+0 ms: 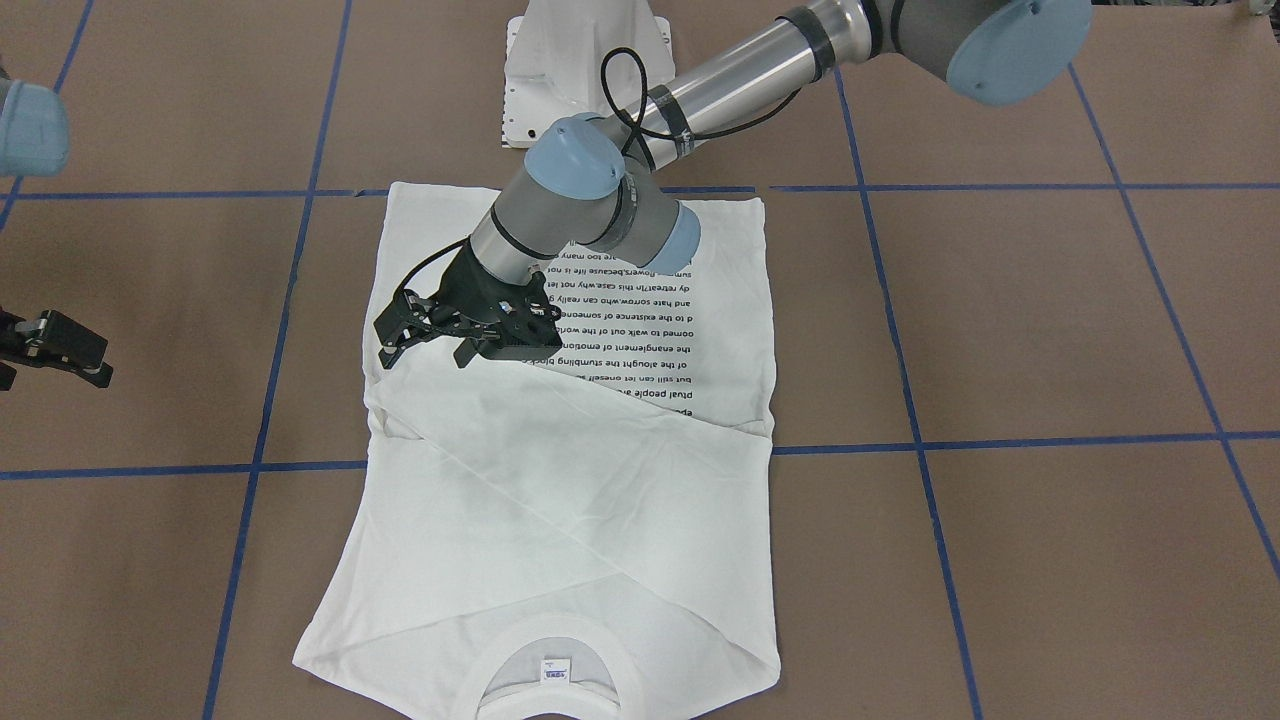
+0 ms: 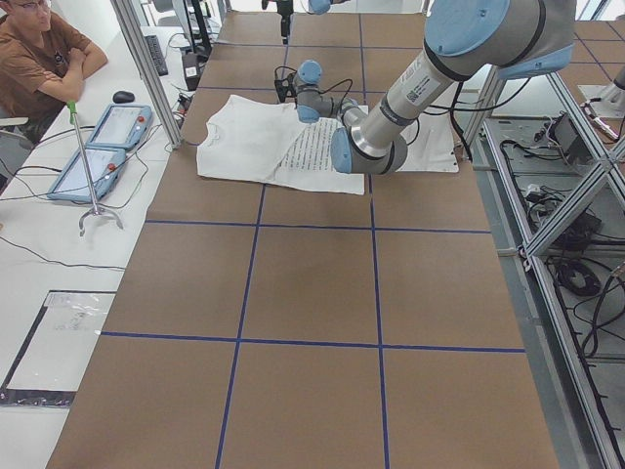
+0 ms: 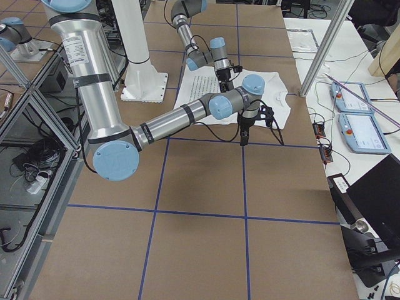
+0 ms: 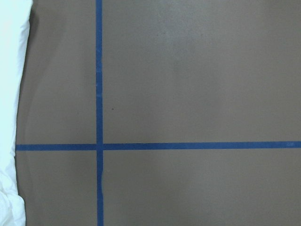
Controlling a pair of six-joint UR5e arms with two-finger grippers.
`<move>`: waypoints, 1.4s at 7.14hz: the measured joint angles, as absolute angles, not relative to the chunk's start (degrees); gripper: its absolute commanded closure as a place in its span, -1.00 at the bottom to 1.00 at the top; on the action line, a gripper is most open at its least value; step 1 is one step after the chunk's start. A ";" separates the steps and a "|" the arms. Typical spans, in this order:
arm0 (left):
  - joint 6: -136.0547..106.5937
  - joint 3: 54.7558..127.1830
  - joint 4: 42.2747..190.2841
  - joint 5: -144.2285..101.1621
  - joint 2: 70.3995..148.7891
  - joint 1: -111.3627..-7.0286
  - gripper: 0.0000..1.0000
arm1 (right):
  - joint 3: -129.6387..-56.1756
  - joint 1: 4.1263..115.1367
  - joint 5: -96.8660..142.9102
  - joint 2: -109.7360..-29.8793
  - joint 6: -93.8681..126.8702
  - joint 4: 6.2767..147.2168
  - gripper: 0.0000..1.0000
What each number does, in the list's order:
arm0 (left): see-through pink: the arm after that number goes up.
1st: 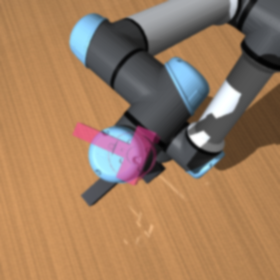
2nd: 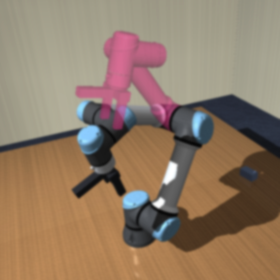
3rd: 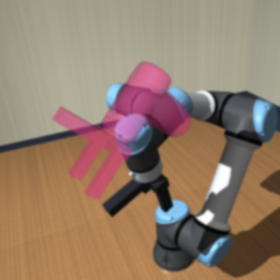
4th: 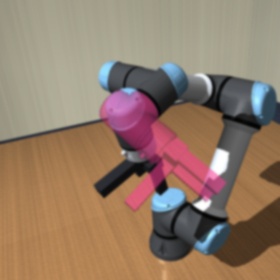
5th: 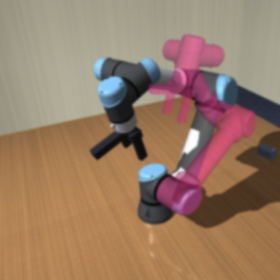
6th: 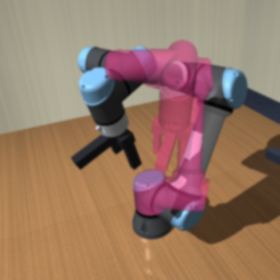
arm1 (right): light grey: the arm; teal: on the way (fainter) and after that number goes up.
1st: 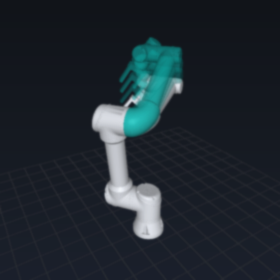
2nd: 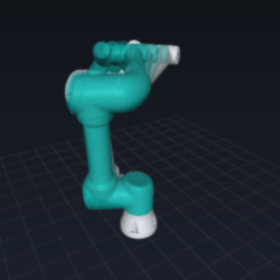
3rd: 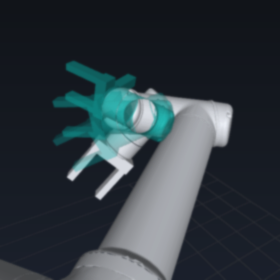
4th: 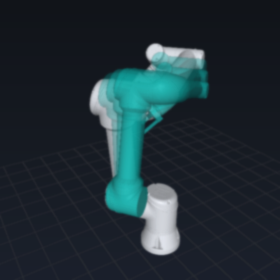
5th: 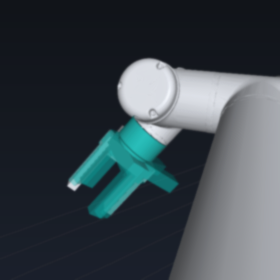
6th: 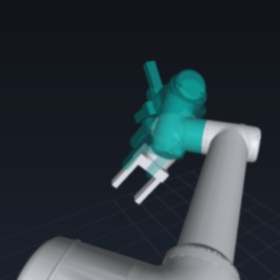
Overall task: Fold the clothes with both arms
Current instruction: 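Fold the held sleeve diagonally across the shirt body toward the hem, then release the sleeve with the left gripper while the right gripper lowers beside the hem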
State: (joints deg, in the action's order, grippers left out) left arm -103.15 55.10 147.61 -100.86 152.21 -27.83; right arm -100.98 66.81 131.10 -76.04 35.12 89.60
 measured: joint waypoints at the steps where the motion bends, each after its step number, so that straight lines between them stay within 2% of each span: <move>1: -101.94 58.26 146.34 -102.93 149.42 -28.80 -1.00 | -101.67 66.53 131.08 -76.45 36.11 88.59 -1.00; 3: -97.53 71.23 139.65 -106.68 139.46 -30.55 -1.00 | -105.71 62.42 129.14 -80.17 46.22 81.52 -1.00; 7: -80.85 102.33 114.85 -107.65 121.93 -32.30 -1.00 | -117.92 44.37 117.89 -88.98 67.32 74.33 -1.00; 8: -76.25 107.41 111.80 -107.64 117.58 -32.79 -1.00 | -120.14 38.15 112.78 -89.97 71.74 74.15 -1.00; 10: -67.83 112.80 110.29 -107.67 108.40 -33.79 -1.00 | -122.52 23.87 101.02 -91.42 80.79 72.61 -1.00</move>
State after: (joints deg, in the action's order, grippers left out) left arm -67.83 112.80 110.29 -107.67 108.40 -33.79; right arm -122.52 23.87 101.02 -91.42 80.79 72.61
